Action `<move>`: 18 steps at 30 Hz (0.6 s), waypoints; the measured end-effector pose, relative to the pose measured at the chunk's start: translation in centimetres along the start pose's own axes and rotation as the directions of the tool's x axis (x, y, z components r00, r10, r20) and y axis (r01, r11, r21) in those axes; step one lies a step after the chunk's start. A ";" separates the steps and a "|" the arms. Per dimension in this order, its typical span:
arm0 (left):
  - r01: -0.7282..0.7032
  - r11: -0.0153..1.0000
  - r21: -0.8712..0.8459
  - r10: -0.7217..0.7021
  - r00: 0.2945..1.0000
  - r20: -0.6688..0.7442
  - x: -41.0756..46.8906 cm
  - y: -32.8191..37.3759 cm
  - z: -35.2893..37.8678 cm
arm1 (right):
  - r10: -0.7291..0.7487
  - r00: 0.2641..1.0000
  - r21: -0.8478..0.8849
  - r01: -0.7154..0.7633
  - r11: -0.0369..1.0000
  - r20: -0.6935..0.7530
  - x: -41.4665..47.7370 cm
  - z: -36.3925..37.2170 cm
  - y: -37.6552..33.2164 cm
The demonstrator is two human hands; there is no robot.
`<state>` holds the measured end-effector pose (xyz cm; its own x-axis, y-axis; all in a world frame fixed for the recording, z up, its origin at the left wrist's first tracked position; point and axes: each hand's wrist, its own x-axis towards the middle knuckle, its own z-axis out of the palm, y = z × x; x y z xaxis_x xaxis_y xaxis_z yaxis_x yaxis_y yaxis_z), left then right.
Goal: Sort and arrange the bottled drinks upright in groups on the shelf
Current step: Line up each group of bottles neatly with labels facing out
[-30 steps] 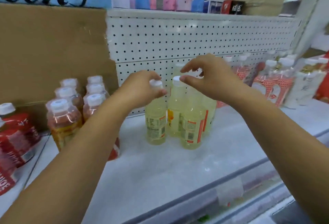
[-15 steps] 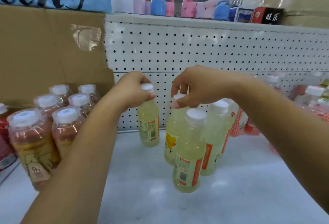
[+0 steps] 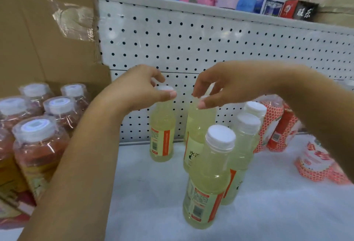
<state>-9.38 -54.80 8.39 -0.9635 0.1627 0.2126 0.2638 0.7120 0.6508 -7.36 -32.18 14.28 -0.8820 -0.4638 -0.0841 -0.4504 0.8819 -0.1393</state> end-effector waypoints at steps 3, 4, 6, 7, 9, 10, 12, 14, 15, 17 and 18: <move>-0.010 1.000 0.012 0.010 0.999 -0.042 0.5 0.1 0.9 | 0.047 0.998 -0.027 -0.046 0.999 0.028 0.7 0.4 -0.2; -0.015 1.000 0.005 0.015 0.999 -0.043 0.7 0.0 1.1 | 0.042 0.999 -0.034 -0.041 0.999 0.031 0.9 0.6 -0.1; -0.028 1.000 -0.003 0.028 0.999 -0.045 1.1 -0.3 1.2 | 0.030 0.999 -0.039 -0.029 0.999 0.040 1.0 0.5 -0.1; -0.037 0.999 -0.013 0.037 0.998 -0.044 1.3 -0.4 1.2 | 0.034 0.998 -0.035 -0.032 0.999 0.055 0.9 0.2 -0.1; -0.051 0.998 -0.037 0.050 0.998 -0.038 1.6 -0.8 1.3 | 0.045 0.994 -0.029 -0.043 0.999 0.101 0.7 -0.3 -0.2; -0.054 0.997 -0.056 0.052 0.998 -0.036 1.8 -0.9 1.4 | 0.047 0.991 -0.024 -0.045 0.999 0.124 0.7 -0.5 -0.2; -0.053 0.993 -0.102 0.051 0.998 -0.031 2.0 -1.3 1.6 | 0.049 0.985 -0.010 -0.048 0.999 0.166 0.7 -0.7 -0.3; -0.057 0.989 -0.140 0.056 0.998 -0.010 2.4 -1.6 1.7 | 0.055 0.977 -0.013 -0.054 0.998 0.208 0.6 -1.1 -0.6; -0.058 0.986 -0.155 0.060 0.998 0.005 2.5 -1.7 1.7 | 0.061 0.974 -0.016 -0.059 0.998 0.216 0.6 -1.3 -0.7; -0.063 0.983 -0.171 0.070 0.997 0.036 2.7 -1.9 1.7 | 0.079 0.987 -0.002 -0.079 0.997 0.140 1.0 -1.5 -0.3; -0.068 0.982 -0.175 0.076 0.996 0.041 2.8 -2.0 1.7 | 0.091 0.995 0.031 -0.092 0.995 0.039 1.5 -1.6 0.3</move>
<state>-12.64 -54.58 6.41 -0.9416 0.2445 0.2316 0.3327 0.5687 0.7523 -9.00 -32.51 15.67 -0.9133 -0.3844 -0.1344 -0.3626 0.9179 -0.1612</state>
